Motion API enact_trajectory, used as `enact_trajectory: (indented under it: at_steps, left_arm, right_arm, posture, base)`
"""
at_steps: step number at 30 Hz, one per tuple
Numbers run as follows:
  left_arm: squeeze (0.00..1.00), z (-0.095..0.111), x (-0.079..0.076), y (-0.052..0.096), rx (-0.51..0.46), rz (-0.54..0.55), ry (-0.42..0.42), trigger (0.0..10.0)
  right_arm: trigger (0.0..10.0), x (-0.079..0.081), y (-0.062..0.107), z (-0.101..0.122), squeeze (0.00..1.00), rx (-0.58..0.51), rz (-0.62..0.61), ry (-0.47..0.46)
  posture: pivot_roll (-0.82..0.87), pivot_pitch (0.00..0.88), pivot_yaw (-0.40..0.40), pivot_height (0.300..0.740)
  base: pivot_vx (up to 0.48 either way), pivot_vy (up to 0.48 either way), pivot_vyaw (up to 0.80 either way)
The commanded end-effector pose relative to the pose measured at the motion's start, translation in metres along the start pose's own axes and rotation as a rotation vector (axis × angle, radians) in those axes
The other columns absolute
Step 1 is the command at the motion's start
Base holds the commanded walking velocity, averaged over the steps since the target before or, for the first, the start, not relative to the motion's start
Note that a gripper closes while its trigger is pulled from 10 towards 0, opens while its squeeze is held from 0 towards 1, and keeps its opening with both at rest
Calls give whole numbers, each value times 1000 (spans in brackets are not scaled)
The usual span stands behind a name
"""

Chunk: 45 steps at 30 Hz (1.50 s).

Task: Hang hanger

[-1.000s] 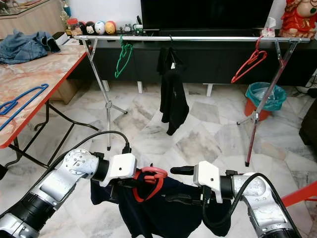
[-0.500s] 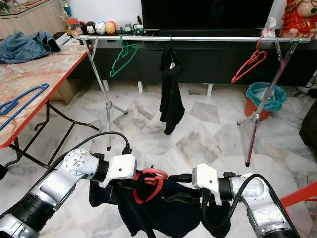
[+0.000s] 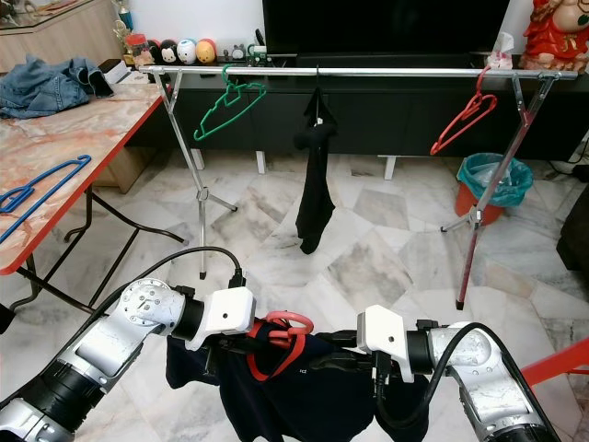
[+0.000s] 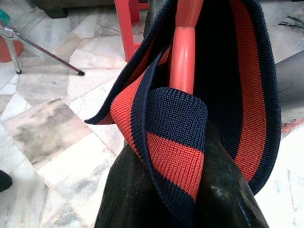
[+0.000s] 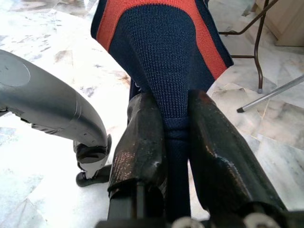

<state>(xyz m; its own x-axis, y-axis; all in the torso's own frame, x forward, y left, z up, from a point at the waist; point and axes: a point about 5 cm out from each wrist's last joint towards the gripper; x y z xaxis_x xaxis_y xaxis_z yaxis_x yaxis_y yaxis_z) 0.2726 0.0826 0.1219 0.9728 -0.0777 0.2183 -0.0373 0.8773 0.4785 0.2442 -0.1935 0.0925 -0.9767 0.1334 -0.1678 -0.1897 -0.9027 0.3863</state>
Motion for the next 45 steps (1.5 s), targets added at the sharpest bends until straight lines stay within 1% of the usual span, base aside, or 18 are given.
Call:
enact_trajectory:
  at_steps: [1, 10, 11, 12, 22, 45]
  left_arm:
    - [0, 18, 7, 5, -78, 39, -52, 10000]
    - [0, 22, 9, 5, -97, 59, -55, 10000]
    - [525, 22, 10, 5, -103, 62, -53, 10000]
    - [1000, 22, 11, 6, -107, 64, -50, 10000]
    - [1000, 23, 14, 7, -117, 82, -41, 10000]
    - [1000, 23, 13, 8, -117, 78, -36, 10000]
  right_arm:
    - [0, 9, -6, -6, 0, 21, 60, -28]
    - [0, 11, -7, -7, 0, 31, 71, -28]
    - [0, 11, -7, -7, 0, 31, 74, -28]
    - [0, 11, -8, -7, 0, 31, 75, -28]
    - [0, 12, -9, -8, 0, 37, 80, -29]
    - [0, 13, -9, -9, 0, 38, 83, -31]
  posture:
    - [2, 22, 32, 740]
    - [2, 21, 32, 740]
    - [3, 22, 33, 740]
    - [3, 22, 33, 740]
    - [2, 22, 34, 740]
    - [3, 23, 33, 740]
  base:
    - [0, 0, 0]
    - [0, 0, 0]
    - [0, 0, 0]
    - [0, 0, 0]
    - [0, 0, 0]
    - [0, 0, 0]
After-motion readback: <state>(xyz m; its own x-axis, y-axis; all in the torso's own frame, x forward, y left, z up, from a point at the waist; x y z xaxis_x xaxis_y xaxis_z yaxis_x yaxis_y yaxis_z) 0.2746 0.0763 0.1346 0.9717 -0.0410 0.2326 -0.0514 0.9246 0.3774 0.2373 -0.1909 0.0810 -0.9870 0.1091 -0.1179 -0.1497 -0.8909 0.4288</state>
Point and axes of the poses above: a point about 5 cm out from each wrist's last joint towards the gripper, its own y axis pointing back from the gripper into the wrist, its own z axis along the axis of the wrist's last joint, x = y × z, and after that the axes turned 3 degrees about y, right-handed
